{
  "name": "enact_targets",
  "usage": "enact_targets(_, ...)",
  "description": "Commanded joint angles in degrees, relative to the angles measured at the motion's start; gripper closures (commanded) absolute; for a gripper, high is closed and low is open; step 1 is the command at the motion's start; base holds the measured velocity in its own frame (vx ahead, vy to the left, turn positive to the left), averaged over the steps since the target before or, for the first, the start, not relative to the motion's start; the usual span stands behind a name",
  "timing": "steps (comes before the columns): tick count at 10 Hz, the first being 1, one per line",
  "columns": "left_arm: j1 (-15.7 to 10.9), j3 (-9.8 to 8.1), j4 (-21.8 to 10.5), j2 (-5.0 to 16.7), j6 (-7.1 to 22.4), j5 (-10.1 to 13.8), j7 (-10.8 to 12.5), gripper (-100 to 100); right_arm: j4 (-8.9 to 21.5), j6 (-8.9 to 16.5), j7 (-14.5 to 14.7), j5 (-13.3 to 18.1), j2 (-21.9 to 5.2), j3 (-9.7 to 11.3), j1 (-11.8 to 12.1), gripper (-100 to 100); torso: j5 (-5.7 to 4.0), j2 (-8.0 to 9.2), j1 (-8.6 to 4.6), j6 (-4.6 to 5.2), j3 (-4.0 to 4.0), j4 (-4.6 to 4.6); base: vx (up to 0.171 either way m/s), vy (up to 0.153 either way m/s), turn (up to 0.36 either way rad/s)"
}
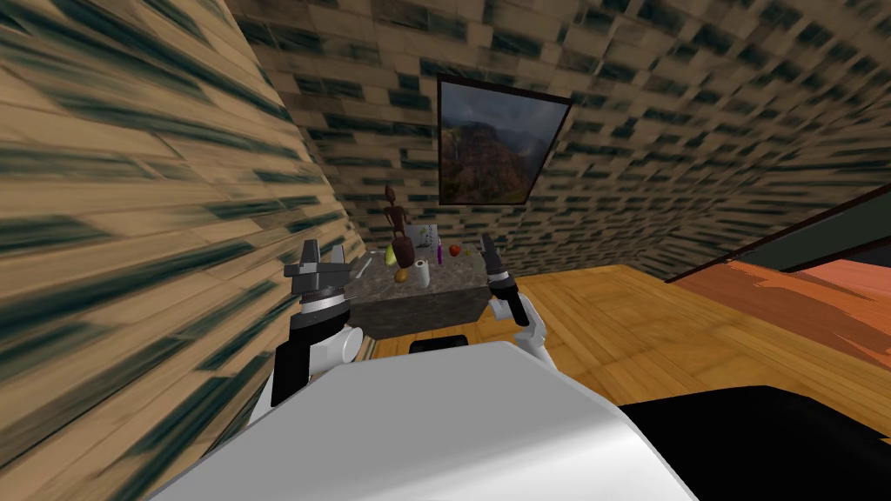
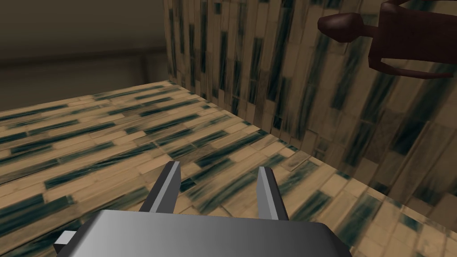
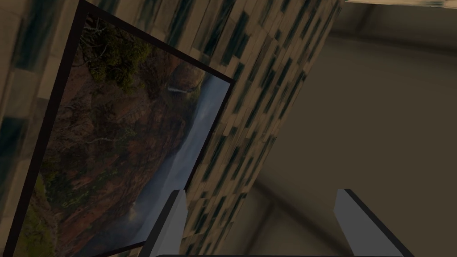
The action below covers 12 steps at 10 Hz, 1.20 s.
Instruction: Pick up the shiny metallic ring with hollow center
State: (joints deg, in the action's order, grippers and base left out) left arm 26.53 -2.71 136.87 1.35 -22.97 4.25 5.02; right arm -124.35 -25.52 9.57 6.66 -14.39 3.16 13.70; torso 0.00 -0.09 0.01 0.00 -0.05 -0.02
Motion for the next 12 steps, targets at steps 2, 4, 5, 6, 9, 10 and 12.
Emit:
enact_targets(2,0.0,0.0,0.0,0.0,0.0,0.0,0.0,0,3.72,0.1,0.63,1.86,-2.98,2.36,-3.98,-100,0.0,0.02,0.01,0.0,0.01,0.01,0.011,0.006,-0.031)
enact_targets(4,0.0,0.0,0.0,0.0,0.0,0.0,0.0,0,5.87,0.13,1.04,3.21,-5.07,4.04,-7.09,-100,0.01,0.01,0.02,0.0,0.01,0.0,0.012,0.011,-0.024)
enact_targets(5,0.0,0.0,0.0,0.0,0.0,0.0,0.0,0,7.0,0.13,1.04,3.21,-5.07,4.04,-8.88,-100,0.01,0.0,0.04,0.0,0.0,0.0,0.01,0.014,-0.011)
enact_targets(6,0.0,0.0,0.0,0.0,0.0,0.0,0.0,0,9.06,0.14,1.5,4.66,-7.16,5.84,-11.0,-100,0.01,0.01,0.04,0.0,0.01,0.0,0.014,0.017,-0.023)
enact_targets(9,0.0,0.0,0.0,0.0,0.0,0.0,0.0,0,13.53,0.15,2.0,6.22,-9.25,7.78,-16.19,-100,0.02,0.01,0.06,0.0,0.0,0.0,0.011,0.018,-0.015)
enact_targets(10,0.0,0.0,0.0,0.0,0.0,0.0,0.0,0,13.78,0.15,2.0,6.22,-9.25,7.78,-16.19,-100,0.02,0.02,0.06,0.01,0.01,0.0,0.005,0.01,0.001)
enact_targets(12,0.0,0.0,0.0,0.0,0.0,0.0,0.0,0,17.5,0.13,2.56,7.87,-11.32,9.83,-19.89,-100,0.01,0.04,0.06,0.01,0.02,0.01,0.005,0.021,-0.011)
